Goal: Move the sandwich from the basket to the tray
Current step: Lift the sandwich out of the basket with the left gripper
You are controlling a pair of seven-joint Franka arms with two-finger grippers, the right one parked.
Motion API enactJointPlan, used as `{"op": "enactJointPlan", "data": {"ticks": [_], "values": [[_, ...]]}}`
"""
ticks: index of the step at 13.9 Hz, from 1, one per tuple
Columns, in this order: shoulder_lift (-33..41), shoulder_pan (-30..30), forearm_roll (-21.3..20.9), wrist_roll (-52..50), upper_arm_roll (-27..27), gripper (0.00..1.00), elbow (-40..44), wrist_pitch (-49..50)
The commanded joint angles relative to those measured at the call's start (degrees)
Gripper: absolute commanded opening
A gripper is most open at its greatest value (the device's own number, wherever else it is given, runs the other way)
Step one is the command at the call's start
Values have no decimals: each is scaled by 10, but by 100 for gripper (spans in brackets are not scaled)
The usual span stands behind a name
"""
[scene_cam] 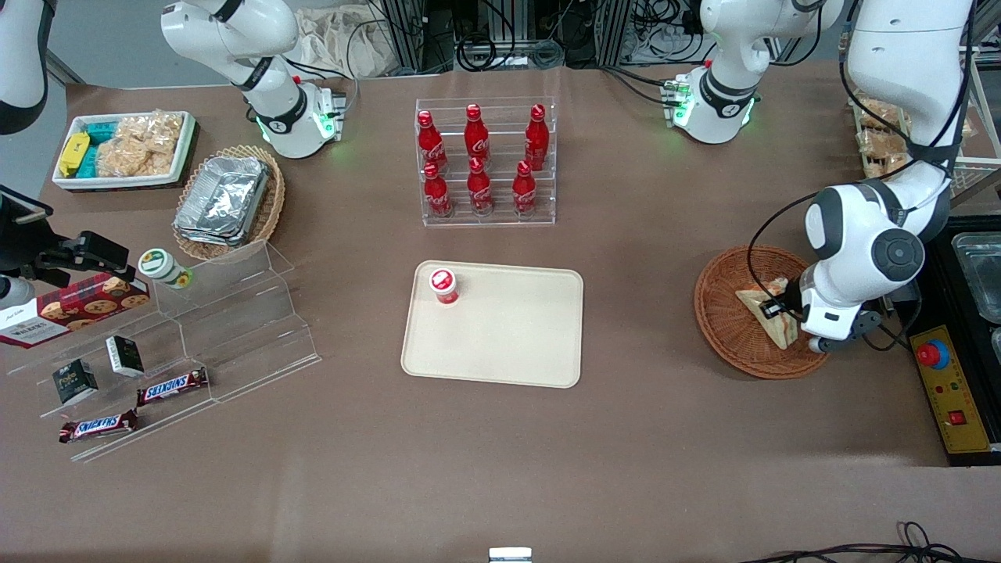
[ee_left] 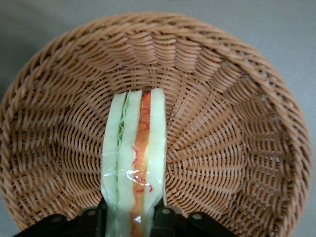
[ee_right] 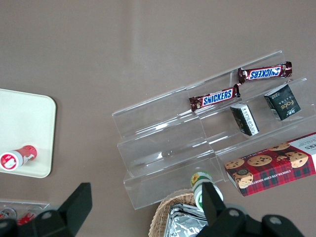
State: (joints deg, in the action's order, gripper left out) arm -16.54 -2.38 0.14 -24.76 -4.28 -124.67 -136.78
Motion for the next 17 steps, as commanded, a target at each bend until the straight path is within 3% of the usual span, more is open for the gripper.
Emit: {"op": "enactJointPlan", "data": {"ticks": [1,6,10,17], "values": [[54,-6,0,3,3,28,25,69],[144,-6,-5,3,37,28,125,240],[152,-6,-7,-6,110,28,253,395],[126,-6,-33,-182,304,28,311,410]]}}
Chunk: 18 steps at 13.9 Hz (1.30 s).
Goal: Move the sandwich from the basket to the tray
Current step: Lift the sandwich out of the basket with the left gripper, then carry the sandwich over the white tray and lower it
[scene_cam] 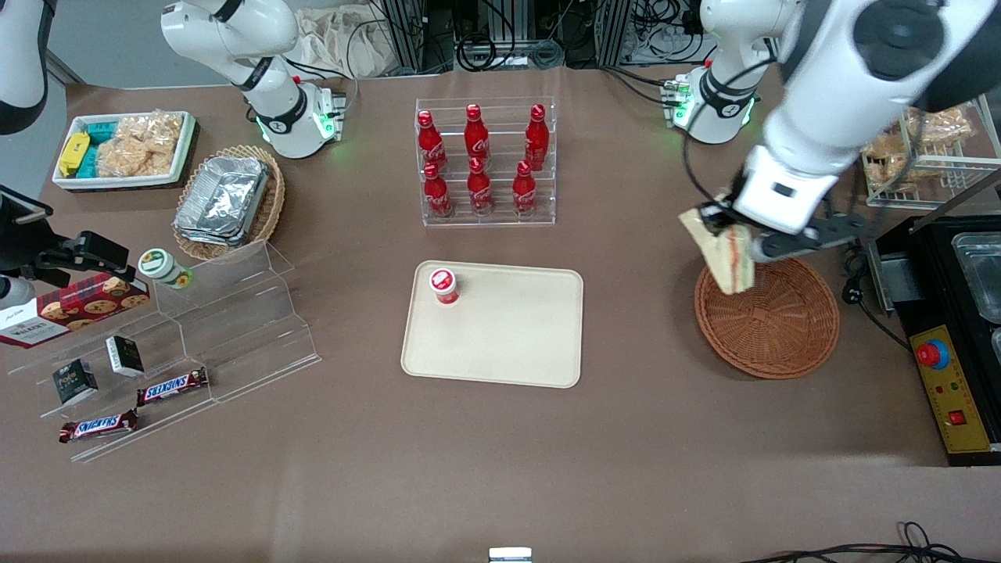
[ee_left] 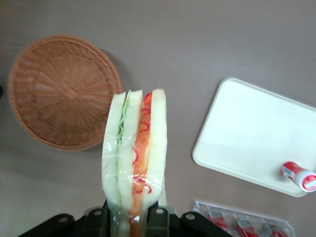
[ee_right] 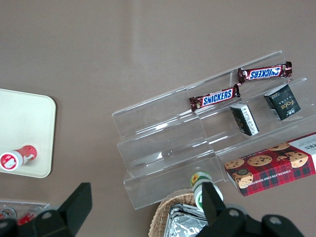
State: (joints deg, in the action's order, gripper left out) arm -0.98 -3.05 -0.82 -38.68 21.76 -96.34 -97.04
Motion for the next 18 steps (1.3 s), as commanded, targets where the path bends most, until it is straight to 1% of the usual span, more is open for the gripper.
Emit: {"op": "enactJointPlan", "data": {"ticks": [1,3,4,7,9,10,13,18], "values": [[-45,1,-37,-63,75,28,28,6],[-97,1,-74,-101,124,28,42,0],[-137,1,-99,-124,146,28,56,-9],[-247,0,-175,-190,185,28,77,-73],[-296,-27,-213,-215,181,28,79,-119],[-322,-32,-230,-224,181,28,84,-139],[-393,-45,-298,-270,181,28,92,-196],[-450,-67,-345,-286,180,28,91,-220]]}}
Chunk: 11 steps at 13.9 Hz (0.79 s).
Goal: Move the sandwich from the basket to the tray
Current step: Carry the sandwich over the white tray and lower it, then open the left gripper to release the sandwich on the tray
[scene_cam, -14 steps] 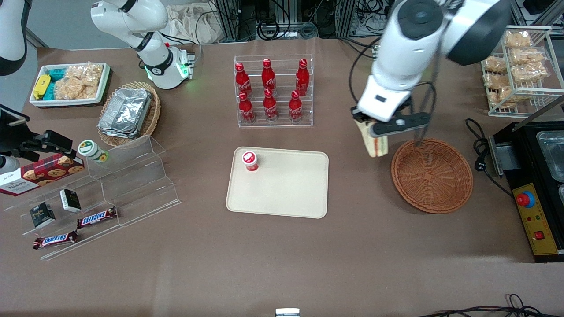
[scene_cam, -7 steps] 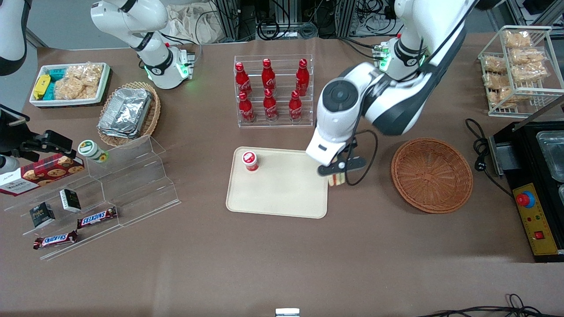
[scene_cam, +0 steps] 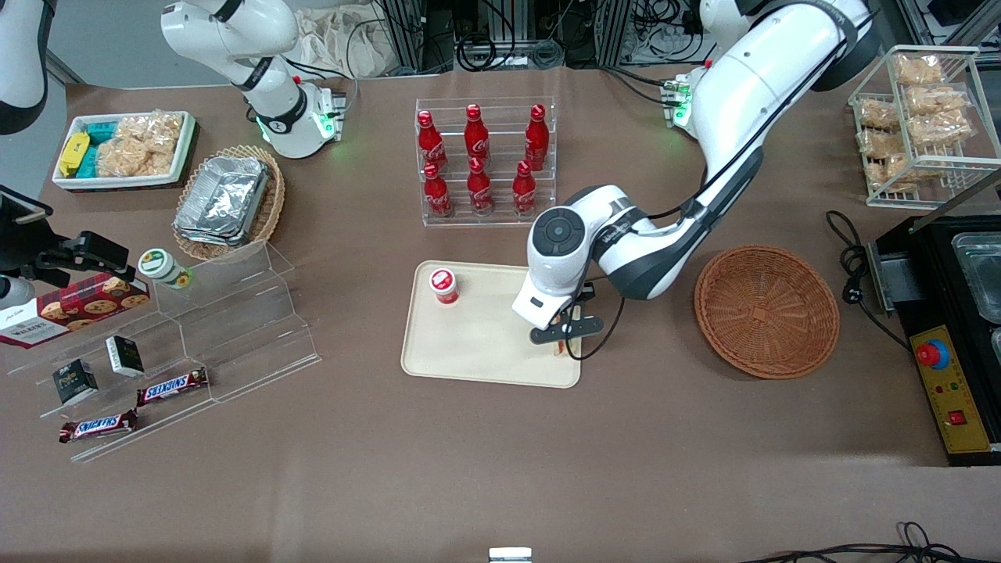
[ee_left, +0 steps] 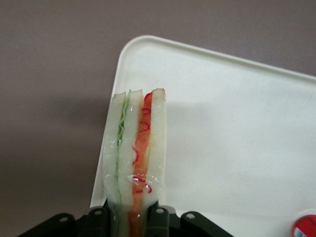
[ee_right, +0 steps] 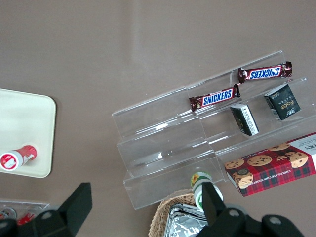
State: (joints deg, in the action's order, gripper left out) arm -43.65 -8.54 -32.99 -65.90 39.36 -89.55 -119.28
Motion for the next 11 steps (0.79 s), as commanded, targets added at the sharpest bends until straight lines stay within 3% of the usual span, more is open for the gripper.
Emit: {"op": "enactJointPlan", "data": {"ticks": [1,2,3,5,6,11], "values": [[-30,-12,-31,-13,4,29,23,1],[-35,-12,-40,-12,4,32,23,1],[-39,-13,-41,-12,4,43,23,1],[-42,-14,-41,-13,4,90,23,1],[-39,-13,-40,-13,4,100,23,1],[40,-3,-28,-92,5,100,25,33]]}}
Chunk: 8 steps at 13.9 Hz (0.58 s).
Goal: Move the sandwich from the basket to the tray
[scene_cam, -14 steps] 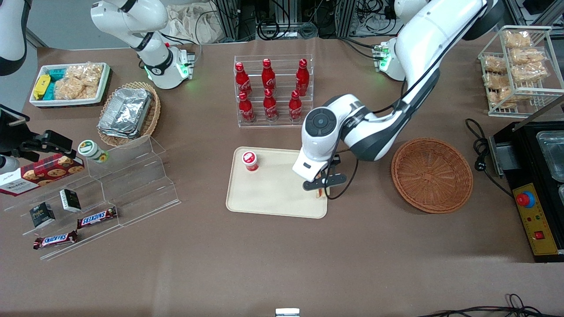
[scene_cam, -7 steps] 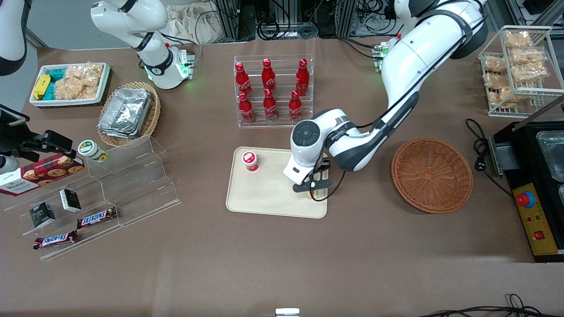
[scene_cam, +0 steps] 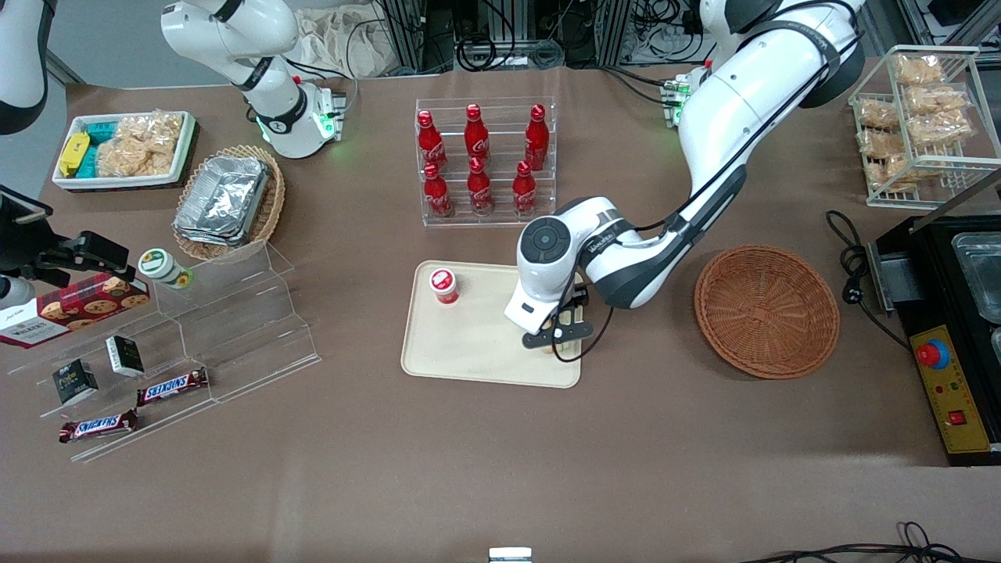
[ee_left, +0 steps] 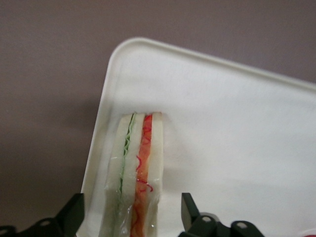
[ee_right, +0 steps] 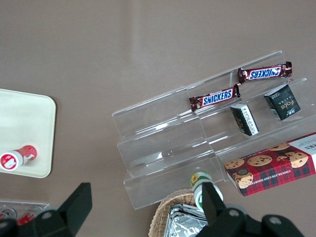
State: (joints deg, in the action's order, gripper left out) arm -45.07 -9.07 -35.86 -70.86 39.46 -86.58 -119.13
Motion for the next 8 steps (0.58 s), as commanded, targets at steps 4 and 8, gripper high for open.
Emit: {"op": "enactJointPlan", "data": {"ticks": [4,8], "values": [[152,47,22,-79,7,100,-10,94],[226,113,94,9,10,100,-20,144]]}}
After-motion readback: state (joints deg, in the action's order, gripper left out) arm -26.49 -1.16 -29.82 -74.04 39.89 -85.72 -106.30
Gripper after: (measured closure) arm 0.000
